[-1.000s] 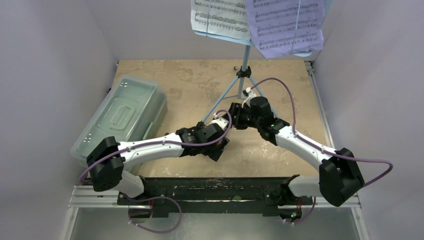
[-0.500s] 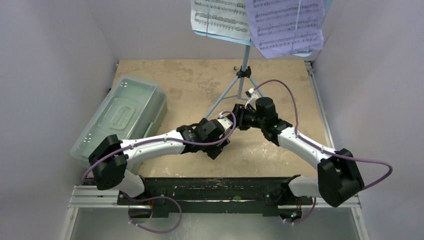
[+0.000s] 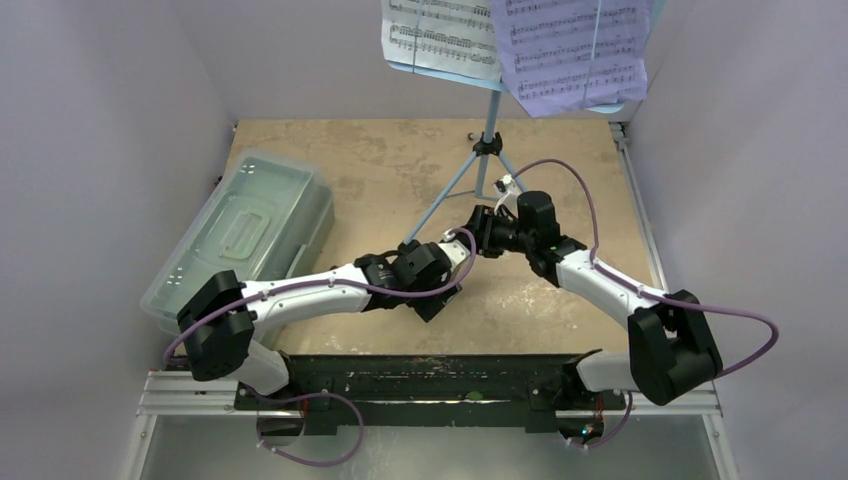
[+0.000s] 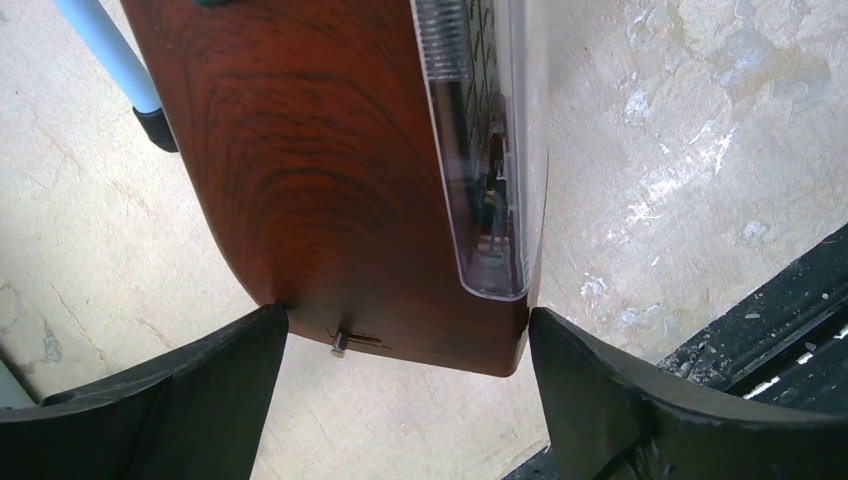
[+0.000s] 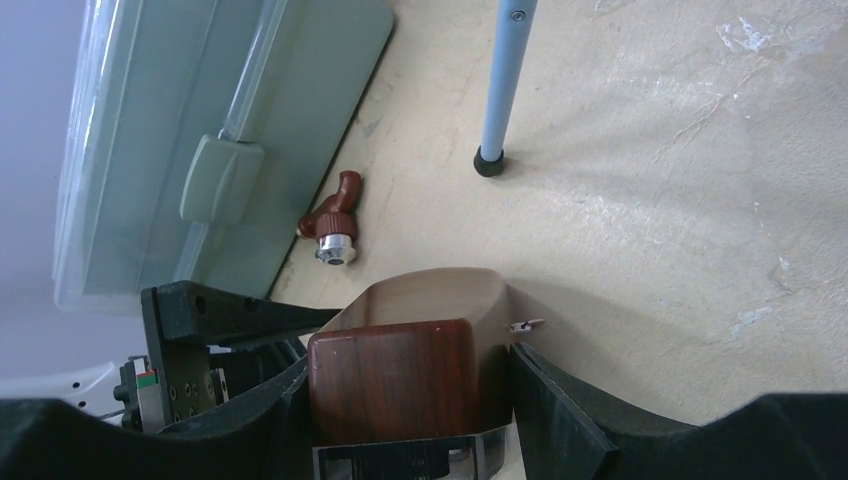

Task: Set up the instrument practice props

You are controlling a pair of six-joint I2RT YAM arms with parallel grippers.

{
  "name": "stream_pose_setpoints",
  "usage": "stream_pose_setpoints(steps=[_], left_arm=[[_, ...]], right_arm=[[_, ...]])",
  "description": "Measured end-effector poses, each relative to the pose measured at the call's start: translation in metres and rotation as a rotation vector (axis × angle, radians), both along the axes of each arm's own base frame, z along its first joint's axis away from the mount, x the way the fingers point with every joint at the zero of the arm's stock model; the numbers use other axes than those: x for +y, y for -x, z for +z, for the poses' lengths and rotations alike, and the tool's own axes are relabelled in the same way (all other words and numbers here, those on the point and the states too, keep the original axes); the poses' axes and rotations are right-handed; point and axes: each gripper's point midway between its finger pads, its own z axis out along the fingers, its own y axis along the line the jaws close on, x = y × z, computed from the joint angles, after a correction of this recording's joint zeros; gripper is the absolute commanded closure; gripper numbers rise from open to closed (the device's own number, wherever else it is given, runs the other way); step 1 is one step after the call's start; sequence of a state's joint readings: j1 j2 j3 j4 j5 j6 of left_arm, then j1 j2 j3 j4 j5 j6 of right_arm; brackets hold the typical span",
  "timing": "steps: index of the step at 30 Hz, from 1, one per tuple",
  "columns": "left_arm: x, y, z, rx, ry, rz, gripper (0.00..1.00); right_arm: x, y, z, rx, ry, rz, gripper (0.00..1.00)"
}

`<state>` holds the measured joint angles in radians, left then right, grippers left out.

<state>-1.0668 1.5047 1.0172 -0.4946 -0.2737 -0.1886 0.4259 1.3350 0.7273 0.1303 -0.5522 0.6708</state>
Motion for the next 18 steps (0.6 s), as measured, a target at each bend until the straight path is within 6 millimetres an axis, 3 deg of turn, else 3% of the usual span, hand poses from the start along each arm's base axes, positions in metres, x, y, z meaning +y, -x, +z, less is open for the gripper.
stream_pose_setpoints(steps=[2, 6, 10, 13, 15, 18], left_arm=[[-0.0004, 0.0008, -0.0006, 0.001, -0.001, 0.0, 0.13], [-0.0017, 0.0025, -0.0024, 0.006, 0.001, 0.009, 0.34], [-0.0049, 0.0057, -0.0026, 0.009, 0.013, 0.026, 0.38], [-0.0051, 0.0059, -0.0029, 0.004, 0.013, 0.038, 0.28], [-0.0051, 0.0057, -0.0031, -0.002, 0.012, 0.052, 0.26], [-0.005, 0.0056, -0.0048, -0.007, 0.007, 0.063, 0.4]], right_arm=[[-0.0005, -0.0001, 0.0, 0.002, -0.002, 0.002, 1.0], [-0.0022, -0.001, -0.0002, 0.008, -0.005, -0.002, 1.0], [-0.0045, -0.0031, 0.0, 0.013, -0.009, -0.014, 1.0], [-0.0042, -0.0033, 0.0003, 0.01, -0.01, -0.013, 1.0], [-0.0042, -0.0033, 0.0, 0.008, -0.011, -0.013, 1.0], [-0.0043, -0.0034, -0.0004, 0.007, -0.012, -0.014, 1.0]])
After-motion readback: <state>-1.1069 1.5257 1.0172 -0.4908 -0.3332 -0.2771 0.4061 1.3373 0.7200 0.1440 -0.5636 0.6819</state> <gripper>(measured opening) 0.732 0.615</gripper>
